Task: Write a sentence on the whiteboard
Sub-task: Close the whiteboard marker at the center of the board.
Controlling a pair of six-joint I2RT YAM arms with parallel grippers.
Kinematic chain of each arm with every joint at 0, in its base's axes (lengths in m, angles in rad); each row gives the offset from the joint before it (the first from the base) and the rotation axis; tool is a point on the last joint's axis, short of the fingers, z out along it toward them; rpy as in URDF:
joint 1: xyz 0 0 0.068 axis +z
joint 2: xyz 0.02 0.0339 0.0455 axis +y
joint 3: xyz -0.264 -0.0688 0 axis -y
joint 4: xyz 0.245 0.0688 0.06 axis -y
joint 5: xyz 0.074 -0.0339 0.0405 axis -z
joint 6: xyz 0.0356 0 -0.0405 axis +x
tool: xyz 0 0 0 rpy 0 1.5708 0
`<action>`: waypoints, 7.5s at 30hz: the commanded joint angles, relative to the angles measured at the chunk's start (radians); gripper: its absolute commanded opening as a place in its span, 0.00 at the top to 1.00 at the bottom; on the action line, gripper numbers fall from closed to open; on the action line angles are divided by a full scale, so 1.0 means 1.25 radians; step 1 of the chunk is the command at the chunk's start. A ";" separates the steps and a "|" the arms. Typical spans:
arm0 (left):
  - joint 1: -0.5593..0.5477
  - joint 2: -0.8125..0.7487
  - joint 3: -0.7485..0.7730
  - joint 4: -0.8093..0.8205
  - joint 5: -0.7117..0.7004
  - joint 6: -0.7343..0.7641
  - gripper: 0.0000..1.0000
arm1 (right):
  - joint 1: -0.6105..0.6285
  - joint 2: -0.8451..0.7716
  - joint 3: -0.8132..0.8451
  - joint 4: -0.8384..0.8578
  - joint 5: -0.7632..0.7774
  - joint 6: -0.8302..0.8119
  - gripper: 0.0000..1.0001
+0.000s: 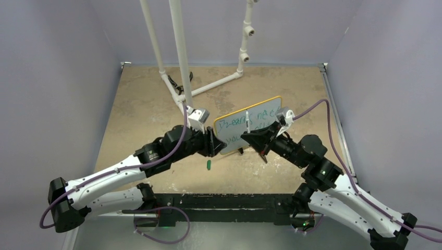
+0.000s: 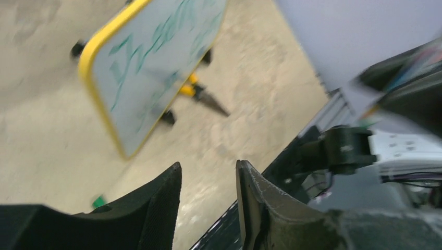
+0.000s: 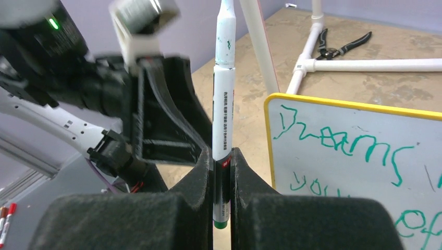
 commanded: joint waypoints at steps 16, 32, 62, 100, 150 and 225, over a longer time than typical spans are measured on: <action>0.002 0.245 -0.162 -0.048 -0.170 -0.145 0.62 | 0.001 -0.049 -0.055 0.031 0.033 0.017 1.00; -0.007 0.375 -0.107 -0.073 -0.210 -0.133 0.69 | 0.002 -0.053 -0.069 0.027 0.027 0.012 1.00; -0.006 -0.126 -0.167 0.212 -0.384 -0.292 1.00 | 0.197 0.138 -0.185 0.226 0.071 0.176 1.00; -0.006 -0.086 -0.206 0.331 -0.278 -0.317 1.00 | 0.220 0.240 -0.128 0.204 0.132 0.178 1.00; -0.006 -0.082 0.054 0.210 -0.018 0.005 0.40 | 0.220 0.108 -0.135 0.260 0.206 0.082 1.00; 0.003 -0.109 -0.165 0.258 0.192 -0.057 1.00 | 0.220 0.119 -0.041 0.296 0.341 0.138 1.00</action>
